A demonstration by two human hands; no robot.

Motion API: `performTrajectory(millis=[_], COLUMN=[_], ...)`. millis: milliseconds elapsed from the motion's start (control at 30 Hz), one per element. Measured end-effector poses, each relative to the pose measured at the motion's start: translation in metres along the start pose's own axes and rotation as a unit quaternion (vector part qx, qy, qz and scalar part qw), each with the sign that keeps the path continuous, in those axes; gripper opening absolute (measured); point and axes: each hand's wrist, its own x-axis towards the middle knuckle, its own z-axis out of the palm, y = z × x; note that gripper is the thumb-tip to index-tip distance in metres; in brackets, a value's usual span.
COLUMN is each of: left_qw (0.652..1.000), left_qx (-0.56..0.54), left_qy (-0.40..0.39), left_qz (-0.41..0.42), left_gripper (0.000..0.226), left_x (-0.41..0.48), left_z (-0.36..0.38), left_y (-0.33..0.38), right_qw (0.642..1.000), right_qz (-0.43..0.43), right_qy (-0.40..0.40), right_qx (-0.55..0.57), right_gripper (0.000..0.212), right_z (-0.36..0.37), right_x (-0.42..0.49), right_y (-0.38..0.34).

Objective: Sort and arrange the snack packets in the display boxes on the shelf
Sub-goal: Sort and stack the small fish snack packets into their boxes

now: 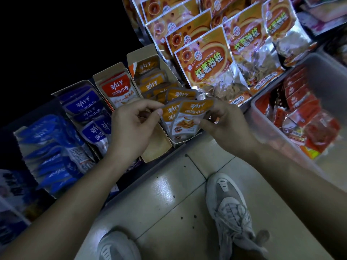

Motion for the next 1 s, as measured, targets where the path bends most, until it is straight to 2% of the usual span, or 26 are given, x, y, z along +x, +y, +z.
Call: performTrajectory(millis=[67,133,200,267,400,533,600,667,767,833,1000], left_qw=[1.0,0.999,0.998,0.997,0.995,0.986,0.983,0.99,0.998,0.995,0.995], left_qx=[-0.011,-0.025,-0.039,-0.057,-0.094,-0.133,-0.126,-0.093,0.042,0.088,-0.006], left_qy=[0.014,0.029,0.031,0.025,-0.011,-0.103,-0.129,-0.107,-0.041,-0.044,-0.097], left_qz=[-0.012,-0.023,-0.028,-0.035,-0.036,-0.01,0.01,0.015,0.004,0.002,0.008], left_gripper=[0.014,0.012,0.013,0.015,0.02,0.017,0.019,0.023,0.037,0.043,0.023], left_x=[-0.001,-0.001,-0.002,-0.004,-0.009,-0.016,-0.018,-0.017,-0.012,-0.009,-0.008], left_z=[0.0,0.0,0.0,0.0,0.002,0.0,-0.004,-0.007,-0.006,-0.003,-0.002], left_y=[0.0,0.0,0.003,0.006,0.011,0.011,0.008,0.003,-0.005,-0.007,-0.003], right_qw=[1.0,0.998,0.991,0.995,0.999,1.0,0.999,0.998,0.998,0.998,1.0], right_qz=[-0.003,-0.001,-0.012,0.008,0.03,-0.013,-0.021,-0.01,0.003,0.001,-0.023], right_qy=[0.01,-0.03,-0.054,-0.054,0.006,-0.015,-0.033,-0.044,-0.05,-0.039,-0.006], right_qx=[0.0,-0.057,-0.121,-0.082,0.032,0.006,0.015,0.036,0.047,0.044,0.012], right_gripper=[0.019,0.003,0.009,0.017,0.033,0.041,0.033,0.026,0.024,0.026,0.031], right_z=[-0.001,-0.002,0.0,0.002,0.001,0.0,0.0,-0.001,-0.003,-0.004,0.001], right_x=[0.004,0.009,0.01,0.006,0.001,-0.004,-0.008,-0.013,-0.019,-0.02,-0.018], right_y=[-0.001,0.004,0.013,0.012,0.004,-0.002,-0.001,0.001,0.002,0.0,-0.002])
